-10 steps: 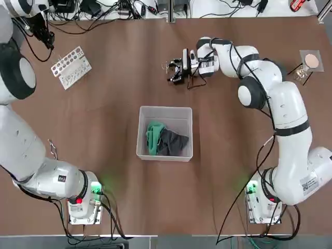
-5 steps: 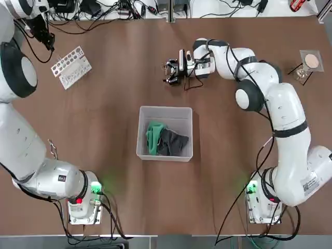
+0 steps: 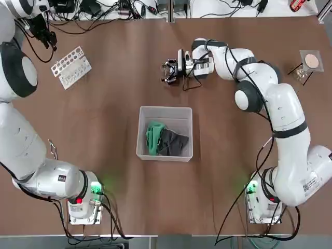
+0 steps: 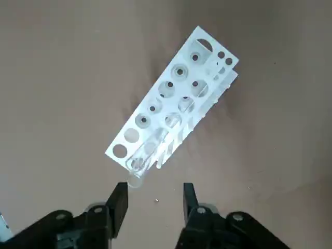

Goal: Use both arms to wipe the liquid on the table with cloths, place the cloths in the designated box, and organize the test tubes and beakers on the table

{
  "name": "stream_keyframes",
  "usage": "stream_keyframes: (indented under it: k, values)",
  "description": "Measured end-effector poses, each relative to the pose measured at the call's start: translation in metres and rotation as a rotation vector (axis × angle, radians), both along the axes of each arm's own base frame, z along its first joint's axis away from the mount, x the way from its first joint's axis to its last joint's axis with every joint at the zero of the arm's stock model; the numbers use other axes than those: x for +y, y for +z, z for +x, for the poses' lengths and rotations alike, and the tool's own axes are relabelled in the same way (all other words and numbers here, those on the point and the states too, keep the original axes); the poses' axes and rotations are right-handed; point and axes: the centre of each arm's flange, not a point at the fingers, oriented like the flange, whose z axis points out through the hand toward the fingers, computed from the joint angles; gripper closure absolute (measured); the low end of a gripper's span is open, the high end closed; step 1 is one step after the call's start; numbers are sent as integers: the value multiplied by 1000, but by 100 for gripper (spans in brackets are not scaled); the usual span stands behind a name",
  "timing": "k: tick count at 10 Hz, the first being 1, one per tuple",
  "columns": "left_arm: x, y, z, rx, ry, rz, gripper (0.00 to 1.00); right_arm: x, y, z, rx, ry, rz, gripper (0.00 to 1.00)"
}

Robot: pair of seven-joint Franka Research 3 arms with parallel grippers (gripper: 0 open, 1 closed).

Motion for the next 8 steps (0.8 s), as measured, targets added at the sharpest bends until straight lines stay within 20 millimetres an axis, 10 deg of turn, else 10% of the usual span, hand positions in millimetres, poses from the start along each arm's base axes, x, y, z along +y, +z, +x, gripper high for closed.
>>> stream_keyframes:
  k: [4,8]
  values:
    - [-28,60,15,-113,20,-8,4,2,1,-1,5,-7,7,22]
    - [-126,142,-5,-160,176,-96,0,1,0,1,31,-31,2,39]
